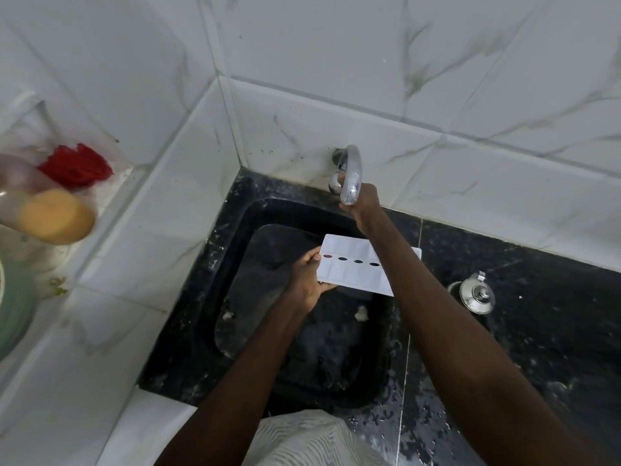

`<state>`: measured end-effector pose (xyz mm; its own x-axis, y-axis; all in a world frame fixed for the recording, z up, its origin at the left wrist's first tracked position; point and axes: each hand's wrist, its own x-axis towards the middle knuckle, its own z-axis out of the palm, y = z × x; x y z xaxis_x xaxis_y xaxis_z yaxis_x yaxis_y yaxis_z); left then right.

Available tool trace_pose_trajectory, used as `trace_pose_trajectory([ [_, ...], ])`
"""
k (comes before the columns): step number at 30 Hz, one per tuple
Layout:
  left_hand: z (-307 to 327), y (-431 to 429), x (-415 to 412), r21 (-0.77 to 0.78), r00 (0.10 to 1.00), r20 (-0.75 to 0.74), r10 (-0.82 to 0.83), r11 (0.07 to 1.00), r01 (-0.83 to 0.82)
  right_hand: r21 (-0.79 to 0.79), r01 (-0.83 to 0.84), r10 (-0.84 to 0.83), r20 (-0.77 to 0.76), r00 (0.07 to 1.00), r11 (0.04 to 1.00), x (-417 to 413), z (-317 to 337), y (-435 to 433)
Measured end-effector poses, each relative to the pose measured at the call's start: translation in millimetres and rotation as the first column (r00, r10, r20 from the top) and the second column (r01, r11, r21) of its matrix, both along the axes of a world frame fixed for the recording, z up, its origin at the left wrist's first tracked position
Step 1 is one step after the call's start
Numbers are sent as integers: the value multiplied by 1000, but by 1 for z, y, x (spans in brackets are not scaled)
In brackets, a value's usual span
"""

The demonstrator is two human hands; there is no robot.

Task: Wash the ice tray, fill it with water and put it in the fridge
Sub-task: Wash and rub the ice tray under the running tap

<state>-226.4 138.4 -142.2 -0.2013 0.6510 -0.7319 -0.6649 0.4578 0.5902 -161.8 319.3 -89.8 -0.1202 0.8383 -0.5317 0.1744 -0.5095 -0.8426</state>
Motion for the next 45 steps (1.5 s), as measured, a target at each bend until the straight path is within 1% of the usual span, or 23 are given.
trace_pose_trajectory([
  [1, -1, 0, 0, 0, 1000, 2, 1, 1000, -1, 10, -17, 17, 29, 999, 1000, 2, 1, -1],
  [3, -1, 0, 0, 2, 1000, 10, 3, 1000, -3, 100, -28, 8, 189, 982, 995, 11, 7, -6],
  [5, -1, 1, 0, -4, 1000, 14, 5, 1000, -5, 202, -46, -2, 233, 973, 978, 21, 3, -12],
  [6, 0, 1, 1, -8, 1000, 15, 8, 1000, -8, 216, -62, 11, 233, 972, 974, 25, 1, -14],
  [10, 1, 3, 1, -8, 999, 25, 22, 1000, -21, 171, -64, 27, 211, 977, 983, 33, 7, -19],
  [12, 2, 3, 1, -5, 999, 26, 26, 1000, -26, 155, -77, 36, 251, 967, 985, 28, 7, -13],
  [14, 4, 3, 1, 6, 999, 28, 29, 1000, -29, 125, -129, 90, 276, 957, 984, 20, 4, -3],
  [16, 6, 4, 1, 12, 999, 31, 35, 999, -36, 82, -188, 161, 256, 953, 979, 14, -4, 9],
  [18, 6, 4, 0, 15, 998, 34, 44, 999, -44, 49, -183, 171, 185, 968, 982, 9, 4, 10],
  [20, 7, 4, 0, 15, 998, 35, 50, 999, -51, 57, -181, 169, 174, 970, 982, 6, 9, 7],
  [23, 7, 6, 2, 13, 997, 50, 52, 999, -53, 116, -206, 166, 288, 943, 972, 11, 4, 7],
  [25, 10, 9, 4, 5, 997, 54, 51, 999, -52, 121, -198, 150, 323, 934, 973, 16, 5, 0],
  [27, 9, 11, 5, 4, 997, 62, 48, 999, -48, 200, -200, 109, 392, 914, 959, 24, 17, -14],
  [29, 8, 10, 4, 8, 997, 66, 46, 999, -46, 302, -264, 101, 463, 881, 916, 33, 27, -29],
  [33, 3, 10, 0, 9, 996, 77, 53, 999, -54, 336, -483, 187, 631, 753, 808, 54, 21, -56],
  [35, 3, 10, 2, 1, 995, 78, 58, 998, -58, 371, -565, 175, 702, 690, 737, 64, 14, -69],
  [37, 4, 10, 6, -2, 996, 77, 53, 999, -53, 399, -589, 138, 735, 663, 703, 70, 9, -80],
  [40, 7, 12, 12, 14, 997, 69, 35, 999, -36, 443, -594, 83, 751, 655, 672, 76, 6, -89],
  [42, 9, 13, 15, 26, 997, 73, 35, 999, -37, 427, -643, 120, 768, 629, 636, 78, 4, -94],
  [43, 11, 14, 16, 37, 996, 76, 35, 999, -38, 419, -693, 147, 786, 600, 587, 79, 1, -96],
  [45, 14, 15, 17, 73, 997, 77, 26, 997, -32, 364, -792, 169, 851, 497, 490, 78, -10, -96],
])
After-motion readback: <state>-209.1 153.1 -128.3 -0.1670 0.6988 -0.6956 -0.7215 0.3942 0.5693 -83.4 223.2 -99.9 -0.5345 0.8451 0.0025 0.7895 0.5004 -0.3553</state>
